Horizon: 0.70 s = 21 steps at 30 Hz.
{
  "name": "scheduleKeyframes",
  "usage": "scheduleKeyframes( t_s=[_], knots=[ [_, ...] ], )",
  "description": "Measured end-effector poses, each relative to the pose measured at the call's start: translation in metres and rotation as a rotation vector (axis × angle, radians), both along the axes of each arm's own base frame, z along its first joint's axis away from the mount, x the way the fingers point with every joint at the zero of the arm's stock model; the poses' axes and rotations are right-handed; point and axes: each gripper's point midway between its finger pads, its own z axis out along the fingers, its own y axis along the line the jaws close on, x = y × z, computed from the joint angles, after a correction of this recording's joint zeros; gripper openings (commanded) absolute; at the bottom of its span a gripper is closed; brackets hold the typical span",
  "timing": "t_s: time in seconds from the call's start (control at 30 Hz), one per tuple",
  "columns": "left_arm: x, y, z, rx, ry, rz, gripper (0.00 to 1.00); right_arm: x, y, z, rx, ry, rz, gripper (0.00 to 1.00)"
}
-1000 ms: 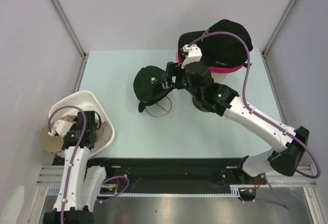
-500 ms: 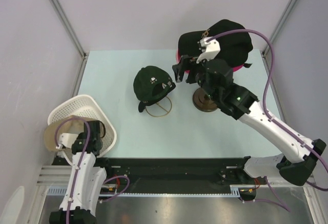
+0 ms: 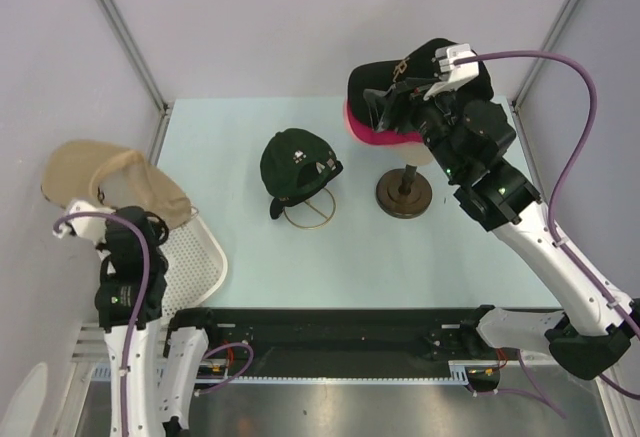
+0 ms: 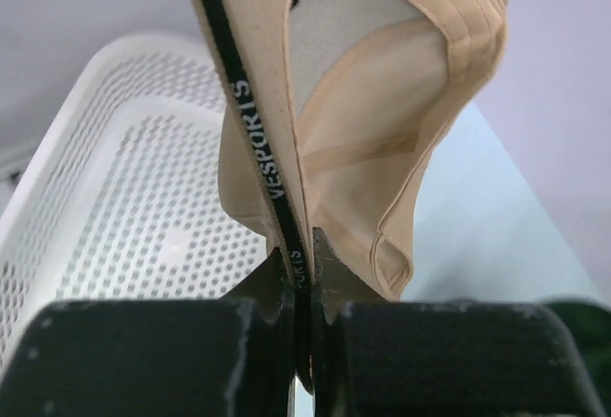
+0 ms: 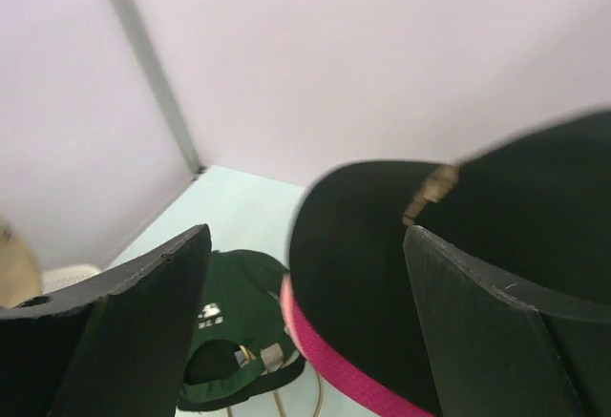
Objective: Stack the hats
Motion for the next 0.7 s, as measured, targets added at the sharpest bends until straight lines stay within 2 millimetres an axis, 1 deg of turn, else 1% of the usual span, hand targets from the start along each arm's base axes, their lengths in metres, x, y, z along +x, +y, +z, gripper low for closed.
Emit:
scheduleKeyframes(
  t_s=[0.07, 0.1, 0.2, 0.23, 0.33, 0.4, 0.47, 0.57, 0.63, 0.7],
  knots=[
    [0.012, -0.009, 0.031, 0.087, -0.021, -0.128, 0.00, -0.006, 0.012, 0.007, -0.023, -0.040, 0.078, 0.89],
    [0.017, -0.014, 0.042, 0.123, -0.025, -0.188, 0.00, -0.011, 0.020, 0.009, -0.037, -0.062, 0.133, 0.89],
    [0.034, -0.030, 0.066, 0.209, -0.023, -0.353, 0.00, -0.026, 0.050, 0.010, -0.072, -0.107, 0.300, 0.89],
    [0.039, -0.036, 0.071, 0.233, -0.017, -0.407, 0.00, -0.031, 0.059, 0.009, -0.079, -0.116, 0.343, 0.89],
    [0.051, -0.056, 0.081, 0.282, -0.008, -0.569, 0.00, -0.050, 0.094, 0.002, -0.111, -0.142, 0.494, 0.89],
    [0.057, -0.070, 0.087, 0.299, -0.008, -0.664, 0.00, -0.064, 0.117, -0.005, -0.137, -0.149, 0.578, 0.89],
    [0.060, -0.083, 0.095, 0.309, -0.018, -0.755, 0.00, -0.075, 0.136, -0.007, -0.152, -0.160, 0.641, 0.89],
    [0.063, -0.098, 0.106, 0.308, -0.037, -0.845, 0.00, -0.089, 0.159, -0.014, -0.167, -0.159, 0.698, 0.88],
    [0.062, -0.105, 0.113, 0.305, -0.049, -0.883, 0.00, -0.094, 0.172, -0.019, -0.175, -0.146, 0.713, 0.88],
    [0.060, -0.107, 0.115, 0.307, -0.051, -0.898, 0.00, -0.095, 0.186, -0.023, -0.178, -0.124, 0.708, 0.87]
  ],
)
